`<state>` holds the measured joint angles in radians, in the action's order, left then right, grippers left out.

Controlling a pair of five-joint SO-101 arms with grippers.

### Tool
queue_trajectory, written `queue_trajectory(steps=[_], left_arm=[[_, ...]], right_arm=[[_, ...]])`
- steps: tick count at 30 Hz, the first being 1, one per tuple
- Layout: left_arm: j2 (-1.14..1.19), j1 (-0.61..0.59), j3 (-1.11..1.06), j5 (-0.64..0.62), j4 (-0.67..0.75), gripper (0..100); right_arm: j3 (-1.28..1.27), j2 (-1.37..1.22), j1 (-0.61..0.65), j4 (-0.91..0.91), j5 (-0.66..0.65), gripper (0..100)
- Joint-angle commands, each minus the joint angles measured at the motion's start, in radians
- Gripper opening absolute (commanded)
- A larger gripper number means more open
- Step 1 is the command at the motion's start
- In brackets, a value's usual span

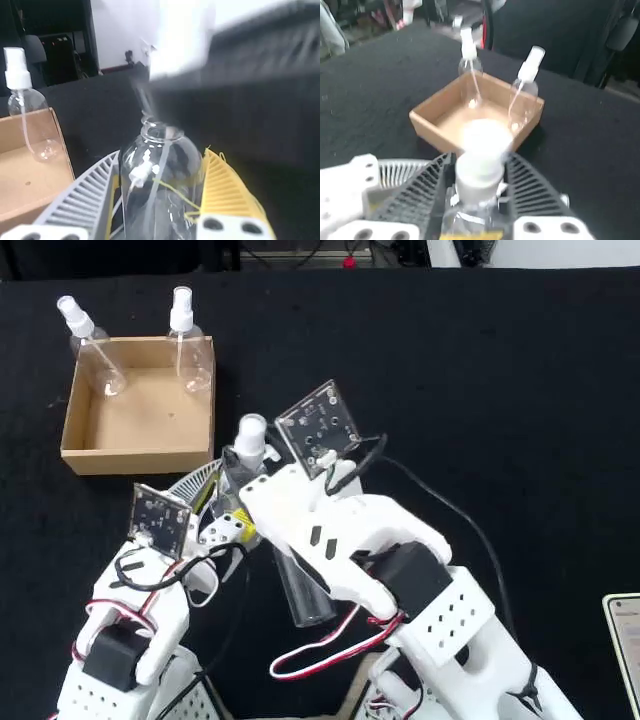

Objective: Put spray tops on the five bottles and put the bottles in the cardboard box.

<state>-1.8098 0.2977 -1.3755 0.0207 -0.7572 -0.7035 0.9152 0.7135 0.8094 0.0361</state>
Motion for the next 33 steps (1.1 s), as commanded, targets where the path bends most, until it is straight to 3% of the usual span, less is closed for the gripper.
queue_trajectory(steps=[1, 11, 13, 16, 22, 33], left_arm=[[-0.006, 0.01, 0.031, 0.008, 0.003, 6], [-0.006, 0.01, 0.03, 0.008, 0.006, 6], [-0.006, 0.01, 0.03, 0.008, 0.006, 6], [-0.006, 0.01, 0.03, 0.008, 0.006, 6], [-0.006, 0.01, 0.03, 0.008, 0.006, 6], [-0.006, 0.01, 0.03, 0.008, 0.006, 6]], right_arm=[[0.036, 0.038, 0.011, 0.017, -0.006, 17.7], [0.193, 0.071, 0.011, 0.084, -0.003, 17.5], [0.257, 0.09, 0.006, 0.11, -0.005, 13.6], [0.309, 0.085, -0.063, 0.087, 0.002, 0.5], [0.317, -0.073, -0.178, -0.021, 0.003, 1.2], [0.309, -0.111, -0.057, 0.101, -0.003, 1.1]])
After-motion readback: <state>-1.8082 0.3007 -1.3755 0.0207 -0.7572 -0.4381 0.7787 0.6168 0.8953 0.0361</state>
